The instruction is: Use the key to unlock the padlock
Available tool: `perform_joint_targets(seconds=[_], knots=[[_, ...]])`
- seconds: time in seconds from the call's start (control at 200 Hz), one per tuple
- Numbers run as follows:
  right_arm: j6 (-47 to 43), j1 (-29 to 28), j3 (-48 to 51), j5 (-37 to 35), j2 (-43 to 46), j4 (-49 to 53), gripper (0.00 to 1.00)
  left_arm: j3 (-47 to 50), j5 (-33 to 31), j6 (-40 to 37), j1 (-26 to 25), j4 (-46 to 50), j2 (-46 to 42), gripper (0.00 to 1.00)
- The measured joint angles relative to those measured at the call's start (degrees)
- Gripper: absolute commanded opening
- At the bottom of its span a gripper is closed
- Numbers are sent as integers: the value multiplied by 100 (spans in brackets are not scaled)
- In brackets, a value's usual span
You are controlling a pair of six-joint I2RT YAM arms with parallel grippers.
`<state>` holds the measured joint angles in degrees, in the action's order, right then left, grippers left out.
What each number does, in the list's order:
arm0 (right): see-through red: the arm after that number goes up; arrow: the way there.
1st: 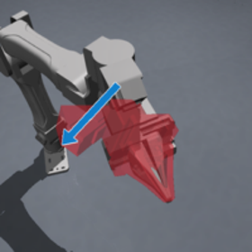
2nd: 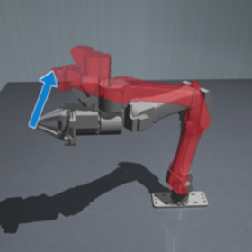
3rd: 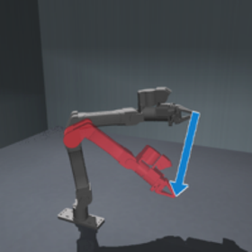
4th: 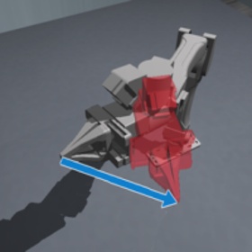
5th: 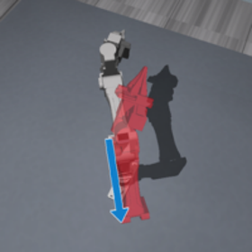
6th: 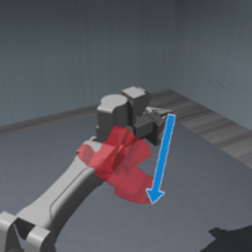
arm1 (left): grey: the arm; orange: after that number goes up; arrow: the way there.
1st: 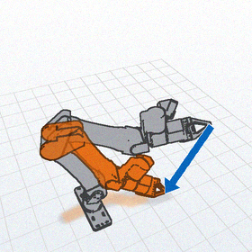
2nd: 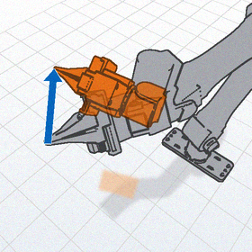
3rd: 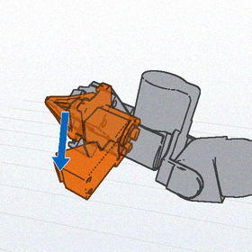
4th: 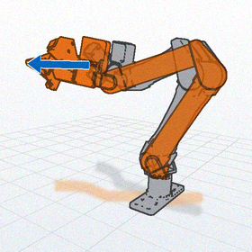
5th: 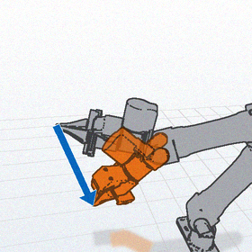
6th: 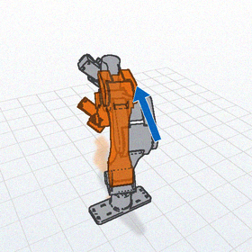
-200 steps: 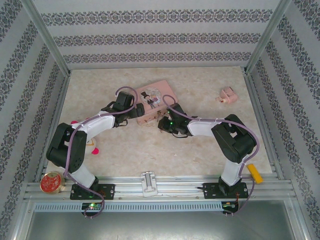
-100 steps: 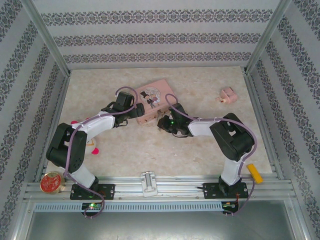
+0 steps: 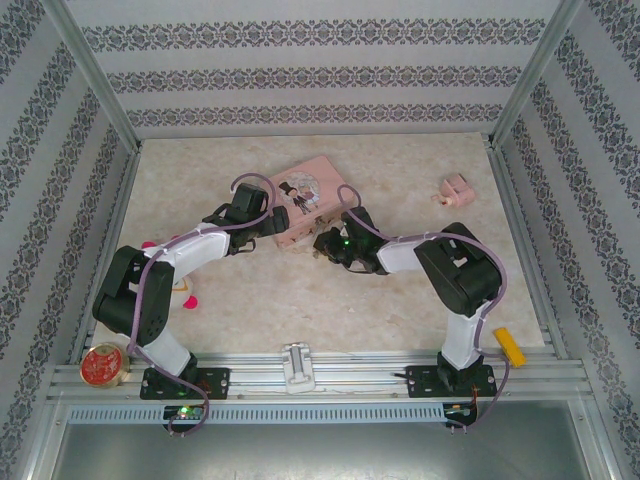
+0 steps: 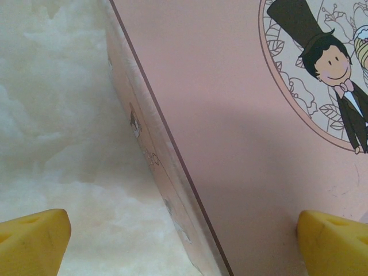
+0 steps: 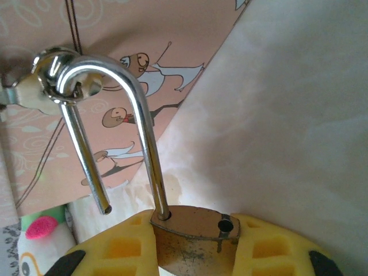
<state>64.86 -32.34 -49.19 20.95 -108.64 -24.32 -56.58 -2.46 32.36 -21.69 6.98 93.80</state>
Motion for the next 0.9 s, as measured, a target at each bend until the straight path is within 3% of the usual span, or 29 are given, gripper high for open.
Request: perform_joint_targets(seconds=[0.9], knots=[[514,74,133,-269,-286,-1200,0,52,-59,0,0,-105,0,99]])
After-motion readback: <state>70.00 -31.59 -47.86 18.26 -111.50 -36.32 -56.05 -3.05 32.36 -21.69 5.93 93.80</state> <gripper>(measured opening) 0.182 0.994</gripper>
